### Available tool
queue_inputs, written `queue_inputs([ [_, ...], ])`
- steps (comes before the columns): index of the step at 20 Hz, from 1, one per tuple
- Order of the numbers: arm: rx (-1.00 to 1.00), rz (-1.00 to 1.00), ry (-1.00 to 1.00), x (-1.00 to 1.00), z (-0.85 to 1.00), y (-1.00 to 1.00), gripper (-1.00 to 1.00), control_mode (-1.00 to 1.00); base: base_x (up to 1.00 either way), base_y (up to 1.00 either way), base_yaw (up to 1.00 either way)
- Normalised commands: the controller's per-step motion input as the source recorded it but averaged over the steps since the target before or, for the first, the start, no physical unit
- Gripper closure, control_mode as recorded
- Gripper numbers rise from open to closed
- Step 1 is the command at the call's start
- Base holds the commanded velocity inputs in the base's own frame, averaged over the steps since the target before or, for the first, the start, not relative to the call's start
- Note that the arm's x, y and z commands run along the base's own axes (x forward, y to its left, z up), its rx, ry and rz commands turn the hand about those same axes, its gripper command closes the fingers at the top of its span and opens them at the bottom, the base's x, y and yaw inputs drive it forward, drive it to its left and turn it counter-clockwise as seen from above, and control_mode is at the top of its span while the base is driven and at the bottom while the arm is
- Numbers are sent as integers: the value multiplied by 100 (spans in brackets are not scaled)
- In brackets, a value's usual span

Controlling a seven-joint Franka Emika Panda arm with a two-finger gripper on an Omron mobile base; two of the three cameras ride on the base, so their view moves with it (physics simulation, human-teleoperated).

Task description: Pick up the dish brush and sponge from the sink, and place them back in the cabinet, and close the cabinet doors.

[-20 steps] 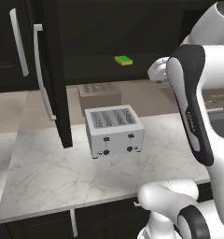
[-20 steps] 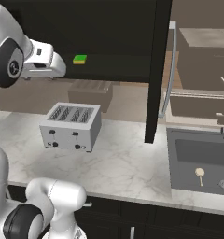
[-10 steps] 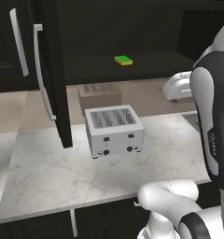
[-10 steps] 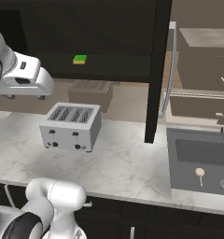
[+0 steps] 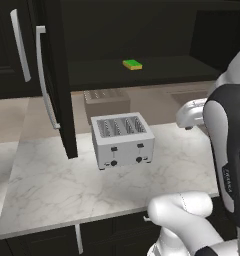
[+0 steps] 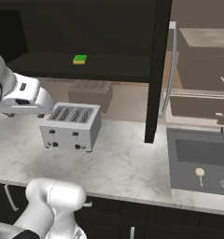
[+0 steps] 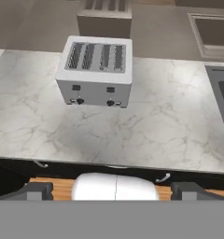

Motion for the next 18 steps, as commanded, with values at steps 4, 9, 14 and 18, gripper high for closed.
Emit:
queue_inputs([
  [4,0,0,0,0,-32,0,-100,-100,0,0,0],
  [9,0,0,0,0,-14,0,-100,-100,0,0,0],
  [14,0,0,0,0,-2,-2,-100,-100,0,0,0],
  [18,0,0,0,0,0,0,-100,-100,0,0,0],
])
